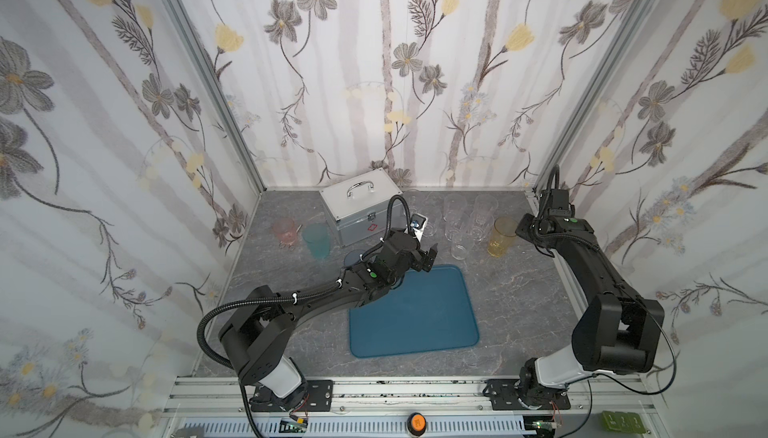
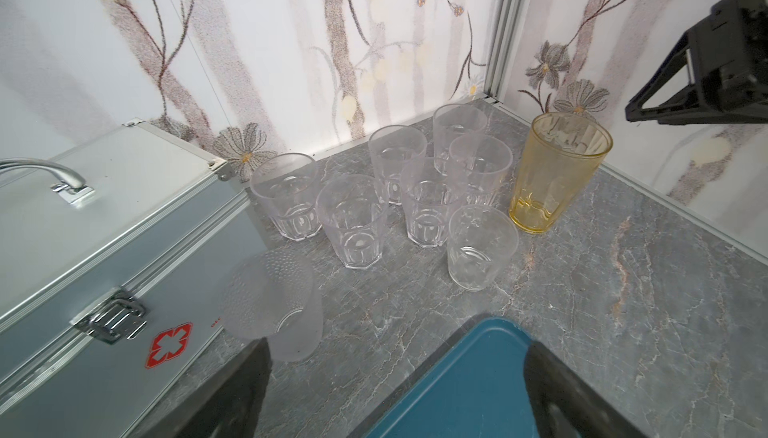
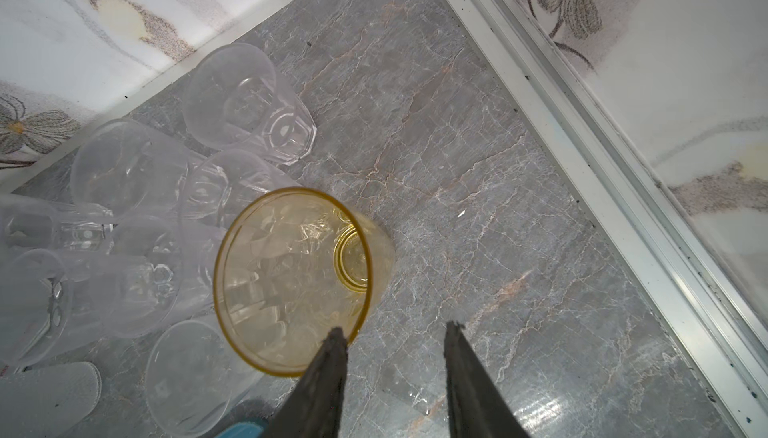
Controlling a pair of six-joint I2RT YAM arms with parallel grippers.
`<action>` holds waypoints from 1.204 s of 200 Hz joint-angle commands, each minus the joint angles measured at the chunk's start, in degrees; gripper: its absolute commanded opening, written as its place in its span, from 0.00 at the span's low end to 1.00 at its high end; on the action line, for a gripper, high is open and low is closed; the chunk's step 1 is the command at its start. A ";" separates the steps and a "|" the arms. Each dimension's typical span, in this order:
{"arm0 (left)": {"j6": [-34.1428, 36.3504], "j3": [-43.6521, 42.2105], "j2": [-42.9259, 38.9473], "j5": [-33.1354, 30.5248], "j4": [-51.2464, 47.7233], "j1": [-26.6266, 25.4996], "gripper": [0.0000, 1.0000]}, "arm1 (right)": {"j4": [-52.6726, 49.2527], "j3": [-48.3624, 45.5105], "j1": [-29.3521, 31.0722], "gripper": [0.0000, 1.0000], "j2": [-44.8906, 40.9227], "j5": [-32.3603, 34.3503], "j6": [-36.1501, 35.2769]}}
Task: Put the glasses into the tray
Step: 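Close the right gripper inside the yellow glass rim and lift it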
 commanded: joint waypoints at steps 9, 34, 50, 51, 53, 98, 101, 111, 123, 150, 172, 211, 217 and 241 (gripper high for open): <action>-0.69 -0.45 0.09 0.76 1.92 -0.15 0.98 | 3.14 0.88 -0.08 0.38 2.53 -2.93 0.97; 0.64 -0.86 -0.41 -0.08 1.96 -0.14 0.98 | 4.09 0.88 -0.08 0.36 4.01 -4.54 1.67; 1.20 -1.06 -0.45 -0.65 2.01 -0.14 0.99 | 4.55 0.94 -0.05 0.34 5.08 -4.84 1.79; 1.21 -1.06 -0.48 -0.67 2.01 -0.11 0.99 | 4.55 0.96 -0.07 0.34 5.13 -4.84 1.83; 1.25 -1.06 -0.54 -0.74 1.96 -0.11 0.99 | 4.52 0.97 -0.04 0.34 5.41 -4.78 1.86; 1.83 -1.59 -0.91 -1.28 2.00 -0.07 0.99 | 5.29 -0.08 0.00 0.23 7.36 -4.93 1.70; 1.87 -1.67 -0.89 -1.34 2.01 -0.09 0.99 | 5.31 -0.09 0.00 0.22 7.49 -4.82 1.64; 2.00 -1.68 -0.94 -1.54 2.01 -0.05 0.99 | 5.26 -0.18 0.10 0.19 7.56 -4.80 1.53; 2.30 -1.60 -0.77 -1.95 1.92 -0.11 0.99 | 4.84 -0.13 0.18 0.16 7.68 -4.37 1.07; 2.86 -1.24 -0.68 -2.44 2.01 -0.03 0.99 | 2.78 0.35 0.68 0.07 7.22 -2.24 -0.22; 3.07 -1.48 -1.09 -3.07 2.01 -0.08 1.00 | 0.64 0.31 1.45 0.04 6.21 -0.27 -1.20; 4.09 -2.80 -3.31 -4.23 2.01 0.02 1.00 | -3.74 0.31 2.78 0.01 2.50 2.00 -2.32; 4.26 -3.02 -3.92 -4.30 2.01 0.03 1.00 | -4.60 0.50 3.11 0.00 1.69 2.24 -2.50; 4.24 -4.15 -6.54 -4.31 2.00 0.41 1.00 | -9.26 2.84 4.99 0.00 -1.36 4.76 -3.50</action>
